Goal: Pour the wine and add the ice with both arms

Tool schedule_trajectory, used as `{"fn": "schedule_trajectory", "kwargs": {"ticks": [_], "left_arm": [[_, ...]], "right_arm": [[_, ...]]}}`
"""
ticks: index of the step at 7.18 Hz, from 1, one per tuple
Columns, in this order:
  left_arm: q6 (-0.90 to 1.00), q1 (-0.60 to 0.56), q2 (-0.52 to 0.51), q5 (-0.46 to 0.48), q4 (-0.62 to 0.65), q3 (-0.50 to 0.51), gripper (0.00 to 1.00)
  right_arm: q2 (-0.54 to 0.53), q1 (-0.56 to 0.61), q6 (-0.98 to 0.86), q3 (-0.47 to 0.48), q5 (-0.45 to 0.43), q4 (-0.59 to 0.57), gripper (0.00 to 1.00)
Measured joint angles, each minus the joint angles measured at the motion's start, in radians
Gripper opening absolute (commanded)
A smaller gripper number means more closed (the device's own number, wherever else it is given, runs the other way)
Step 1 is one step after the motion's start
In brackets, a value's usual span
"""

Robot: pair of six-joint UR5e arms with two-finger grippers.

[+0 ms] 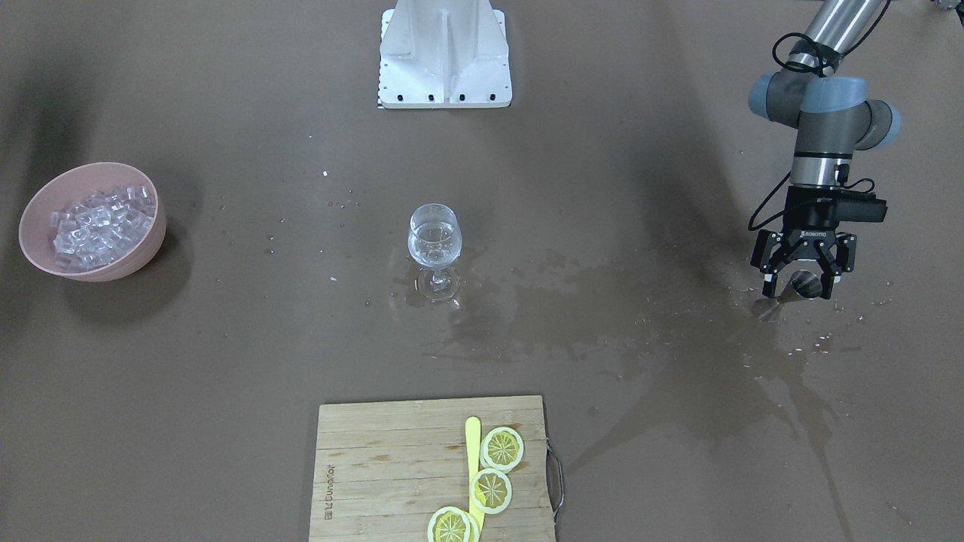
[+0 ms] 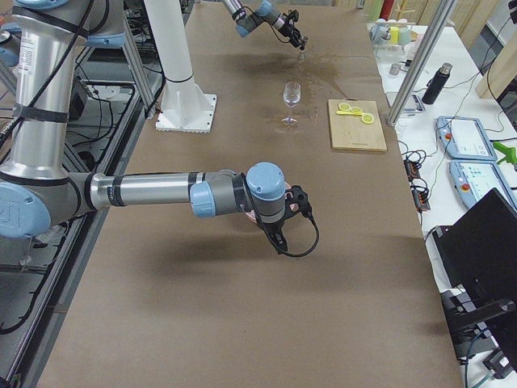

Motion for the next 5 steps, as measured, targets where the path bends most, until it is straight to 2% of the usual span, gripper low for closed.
{"fn": "schedule_trajectory", "kwargs": {"ticks": [2, 5], "left_arm": [[-0.008, 0.016, -0.014, 0.009, 0.0, 0.021, 0.84], [-0.007, 0.018, -0.016, 0.009, -0.019, 0.032, 0.59]], "right_arm": [[0.0, 0.0, 0.0, 0.0, 0.0, 0.0, 1.0], [0.0, 0.0, 0.0, 0.002, 0.0, 0.0, 1.0]]}}
